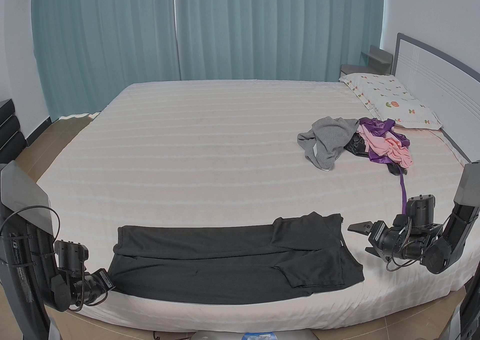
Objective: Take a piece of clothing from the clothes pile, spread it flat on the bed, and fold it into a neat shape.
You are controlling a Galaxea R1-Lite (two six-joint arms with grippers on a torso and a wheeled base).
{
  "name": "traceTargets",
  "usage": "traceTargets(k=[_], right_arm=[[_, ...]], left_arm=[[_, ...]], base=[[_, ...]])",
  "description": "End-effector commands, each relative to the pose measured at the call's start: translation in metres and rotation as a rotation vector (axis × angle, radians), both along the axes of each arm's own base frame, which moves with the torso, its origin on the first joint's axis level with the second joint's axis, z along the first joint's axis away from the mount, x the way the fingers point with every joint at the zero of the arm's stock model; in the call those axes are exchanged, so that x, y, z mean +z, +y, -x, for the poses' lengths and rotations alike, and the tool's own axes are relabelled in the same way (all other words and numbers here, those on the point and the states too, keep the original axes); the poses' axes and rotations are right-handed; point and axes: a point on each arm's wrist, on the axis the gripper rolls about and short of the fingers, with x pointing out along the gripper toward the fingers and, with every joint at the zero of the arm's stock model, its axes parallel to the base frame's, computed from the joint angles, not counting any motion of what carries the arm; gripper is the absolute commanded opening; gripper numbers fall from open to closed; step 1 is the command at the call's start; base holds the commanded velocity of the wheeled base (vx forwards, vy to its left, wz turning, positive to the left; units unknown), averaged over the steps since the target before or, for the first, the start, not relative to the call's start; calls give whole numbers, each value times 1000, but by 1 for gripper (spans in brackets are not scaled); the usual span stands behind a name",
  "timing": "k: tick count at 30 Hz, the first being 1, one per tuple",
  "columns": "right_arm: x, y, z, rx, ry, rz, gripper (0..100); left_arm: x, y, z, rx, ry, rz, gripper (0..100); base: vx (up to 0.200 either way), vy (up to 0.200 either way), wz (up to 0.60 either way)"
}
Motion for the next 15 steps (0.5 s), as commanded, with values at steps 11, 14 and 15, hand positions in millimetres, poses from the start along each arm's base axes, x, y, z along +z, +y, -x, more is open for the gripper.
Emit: traceTargets(k=[11, 14, 15], right_arm=[[-3, 1, 2, 8, 15, 2, 100], [-4, 1, 2, 8, 20, 3, 100], [-4, 1, 2, 8, 20, 3, 100]], left_arm=[[4, 0, 4, 4, 2, -9, 100], [11, 3, 2, 18, -41, -10, 100], [15, 5, 1, 28, -68, -7, 100]], base=[[0, 0, 0], [0, 0, 0], [0, 0, 0]])
